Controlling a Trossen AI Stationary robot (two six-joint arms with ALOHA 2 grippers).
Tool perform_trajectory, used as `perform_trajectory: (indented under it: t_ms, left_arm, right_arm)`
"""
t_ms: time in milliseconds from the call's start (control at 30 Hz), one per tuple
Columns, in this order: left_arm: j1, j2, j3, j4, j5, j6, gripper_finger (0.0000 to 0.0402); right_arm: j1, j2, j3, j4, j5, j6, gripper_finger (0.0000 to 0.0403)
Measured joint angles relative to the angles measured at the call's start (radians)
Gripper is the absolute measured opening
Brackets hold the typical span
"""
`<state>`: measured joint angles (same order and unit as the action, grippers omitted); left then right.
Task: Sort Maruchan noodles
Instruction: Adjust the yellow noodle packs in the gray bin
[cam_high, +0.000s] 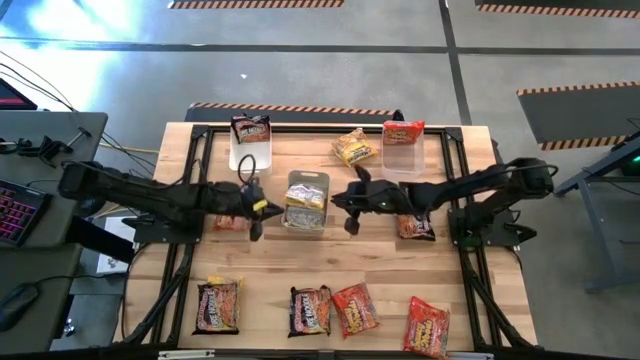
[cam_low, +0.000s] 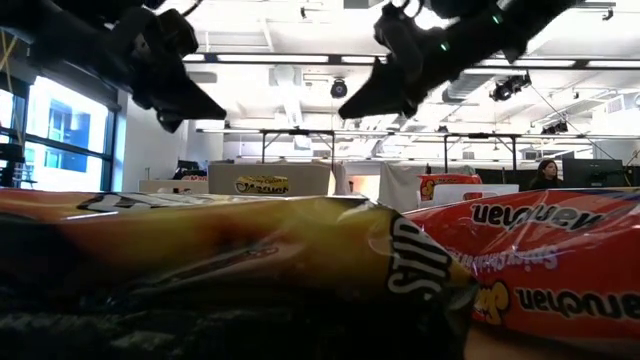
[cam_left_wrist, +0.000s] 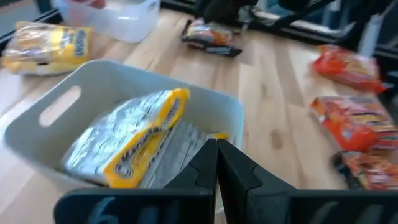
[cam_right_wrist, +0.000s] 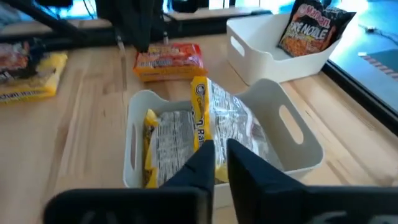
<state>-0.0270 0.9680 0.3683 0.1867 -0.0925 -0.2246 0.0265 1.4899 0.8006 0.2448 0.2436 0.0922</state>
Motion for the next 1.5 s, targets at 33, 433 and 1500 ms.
perform_trajectory:
  t_ms: [33,433,1500]
  left_arm:
    - [0.025,0.0,0.0,0.001,0.044,0.013,0.0]
    - [0.106,0.103,0.001,0.005,0.248,0.165,0.0]
    - [0.352,0.17,-0.001,0.257,0.169,0.3,0.0]
  right_arm:
    - [0.0,0.0,0.029,-0.048,0.0,-0.004,0.0046]
    - [-0.024,0.001,0.101,-0.132,0.077,-0.042,0.0085]
    - [-0.055,0.253,0.348,-0.231,-0.054,-0.013,0.0199]
